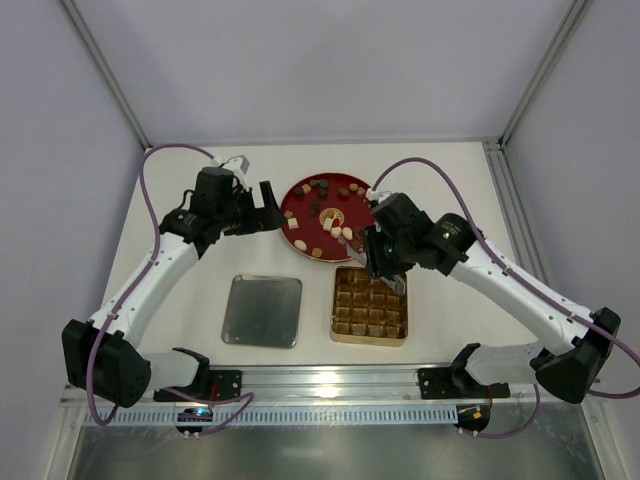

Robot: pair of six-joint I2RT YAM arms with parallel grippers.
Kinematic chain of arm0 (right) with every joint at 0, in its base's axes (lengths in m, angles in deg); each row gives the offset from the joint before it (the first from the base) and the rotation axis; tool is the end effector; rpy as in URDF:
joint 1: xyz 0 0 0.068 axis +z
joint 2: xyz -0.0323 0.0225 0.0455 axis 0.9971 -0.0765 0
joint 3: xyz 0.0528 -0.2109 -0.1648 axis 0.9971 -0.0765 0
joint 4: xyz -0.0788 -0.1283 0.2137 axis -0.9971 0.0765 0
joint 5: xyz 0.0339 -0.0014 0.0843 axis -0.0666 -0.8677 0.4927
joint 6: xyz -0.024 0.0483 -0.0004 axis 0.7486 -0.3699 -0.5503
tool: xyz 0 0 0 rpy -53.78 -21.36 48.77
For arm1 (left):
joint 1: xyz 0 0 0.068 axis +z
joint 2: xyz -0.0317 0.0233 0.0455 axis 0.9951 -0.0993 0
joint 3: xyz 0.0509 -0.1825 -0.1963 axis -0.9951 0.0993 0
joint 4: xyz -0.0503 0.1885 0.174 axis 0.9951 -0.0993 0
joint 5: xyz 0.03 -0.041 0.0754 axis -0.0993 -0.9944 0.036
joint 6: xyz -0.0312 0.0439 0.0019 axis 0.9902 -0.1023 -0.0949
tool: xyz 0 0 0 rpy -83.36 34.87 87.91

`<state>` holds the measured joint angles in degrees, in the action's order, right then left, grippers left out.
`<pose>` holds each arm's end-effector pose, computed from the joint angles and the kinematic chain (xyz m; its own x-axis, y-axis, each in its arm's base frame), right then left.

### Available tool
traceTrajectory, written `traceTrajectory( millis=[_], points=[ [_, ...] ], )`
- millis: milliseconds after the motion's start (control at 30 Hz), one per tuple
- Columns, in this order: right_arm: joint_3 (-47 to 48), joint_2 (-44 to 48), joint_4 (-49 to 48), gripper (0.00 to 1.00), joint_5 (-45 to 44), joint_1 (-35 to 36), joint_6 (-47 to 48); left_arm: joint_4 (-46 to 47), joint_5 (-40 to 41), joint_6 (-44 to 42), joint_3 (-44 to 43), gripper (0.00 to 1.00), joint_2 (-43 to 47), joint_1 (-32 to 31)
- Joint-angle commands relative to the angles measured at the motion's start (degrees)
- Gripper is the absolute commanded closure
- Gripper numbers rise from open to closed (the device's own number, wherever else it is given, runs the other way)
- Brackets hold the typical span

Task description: Pack the chocolate

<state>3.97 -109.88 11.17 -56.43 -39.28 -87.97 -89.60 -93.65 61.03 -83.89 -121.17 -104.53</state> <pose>0.1665 0.1695 0.3424 -0.8169 -0.2252 -0.5311 -0.3614 0.9174 0.1669 0.2598 -0.1018 0.3255 -0.7353 -0.2240 -0.6396 0.1258 0.8823 -0.4535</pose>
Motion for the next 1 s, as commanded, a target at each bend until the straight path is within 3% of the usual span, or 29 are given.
traceTrajectory(
  millis=[0,233,467,967],
  points=[
    [3.3,-1.3,-1.7,0.57,-0.2,-3.7,3.3,1.9,-1.4,-0.2,-0.2,0.00,0.1,0.3],
    [3.5,-6.4,-6.0,0.57,2.4,-13.0,8.0,1.9,-1.5,-0.1,-0.2,0.00,-0.1,0.3],
    [5.3,-13.4,-9.3,0.57,3.1,-15.6,10.7,1.9,-1.7,-0.1,-0.1,0.00,-0.3,0.2],
    [4.7,-18.3,-12.3,0.58,4.8,-17.2,12.1,1.9,-1.2,-0.3,0.0,0.00,-0.6,0.3]
  ],
)
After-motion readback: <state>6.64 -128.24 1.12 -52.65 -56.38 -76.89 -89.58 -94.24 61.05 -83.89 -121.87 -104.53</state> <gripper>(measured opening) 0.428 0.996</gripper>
